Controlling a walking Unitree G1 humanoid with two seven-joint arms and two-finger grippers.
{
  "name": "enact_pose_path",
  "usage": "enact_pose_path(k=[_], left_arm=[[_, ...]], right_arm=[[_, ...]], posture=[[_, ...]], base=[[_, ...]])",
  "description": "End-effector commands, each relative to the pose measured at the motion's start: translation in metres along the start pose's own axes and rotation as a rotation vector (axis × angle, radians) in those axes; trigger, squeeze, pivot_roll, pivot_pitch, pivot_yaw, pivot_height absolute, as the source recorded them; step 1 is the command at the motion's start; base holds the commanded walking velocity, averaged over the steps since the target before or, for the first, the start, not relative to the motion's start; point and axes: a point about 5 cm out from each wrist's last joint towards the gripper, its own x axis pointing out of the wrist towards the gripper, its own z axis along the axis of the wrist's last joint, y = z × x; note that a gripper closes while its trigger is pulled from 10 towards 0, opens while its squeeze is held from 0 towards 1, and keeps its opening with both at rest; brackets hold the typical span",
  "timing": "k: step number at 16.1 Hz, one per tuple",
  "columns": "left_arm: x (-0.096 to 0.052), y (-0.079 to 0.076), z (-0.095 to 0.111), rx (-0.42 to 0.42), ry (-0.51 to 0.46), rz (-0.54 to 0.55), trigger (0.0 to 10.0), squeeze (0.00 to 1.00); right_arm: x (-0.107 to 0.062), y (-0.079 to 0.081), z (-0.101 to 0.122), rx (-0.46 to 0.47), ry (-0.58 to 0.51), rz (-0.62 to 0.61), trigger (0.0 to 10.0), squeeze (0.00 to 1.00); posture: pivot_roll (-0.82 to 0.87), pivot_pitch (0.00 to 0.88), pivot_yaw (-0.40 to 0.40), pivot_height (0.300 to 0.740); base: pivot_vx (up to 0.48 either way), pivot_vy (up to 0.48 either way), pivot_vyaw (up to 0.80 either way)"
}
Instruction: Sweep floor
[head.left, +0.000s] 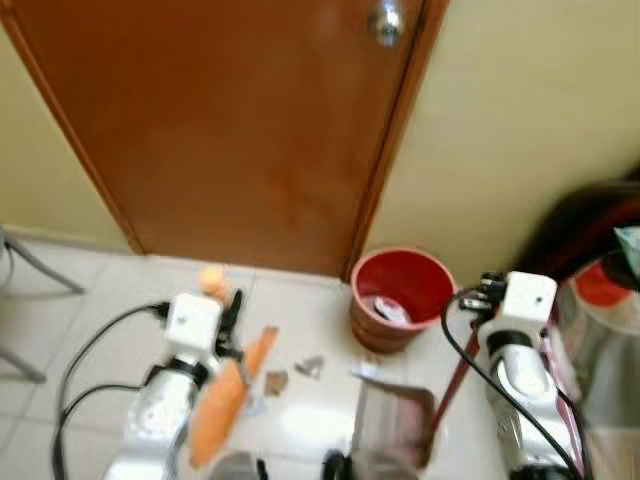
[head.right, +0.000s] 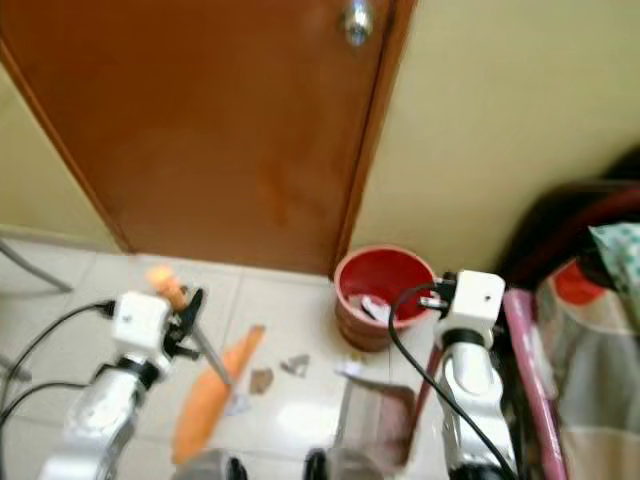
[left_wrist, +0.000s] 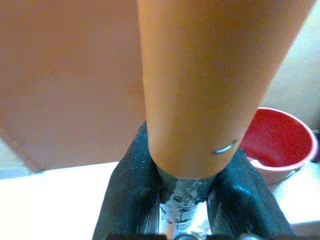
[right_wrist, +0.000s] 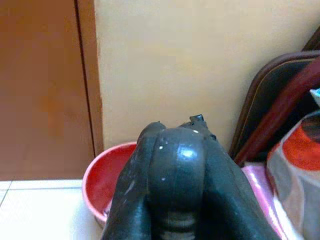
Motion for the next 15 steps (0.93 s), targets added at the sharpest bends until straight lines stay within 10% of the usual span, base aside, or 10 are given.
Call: enact_pose_path(k=[1,15], left_arm=[[-0.0048,0.0032,-0.0073,0.013,0.038,0.041,10.0,0.0],[-0.0022,0.0092,-0.0119,0.011,0.053,0.085,10.0,0.0]], right_arm=[[0.0014,-0.0036,0.0006,0.027,-0.005,-0.016,10.0,0.0],[0.0094,-0.0033,0.0008,0.043,-0.014,-0.012,10.0,0.0]], posture=[[0.05,0.058,-0.042,0.74],[0.05,0.04,-0.034,0.74]], base=[[0.0,0.0,0.0],[-0.186,0.0,-0.36]])
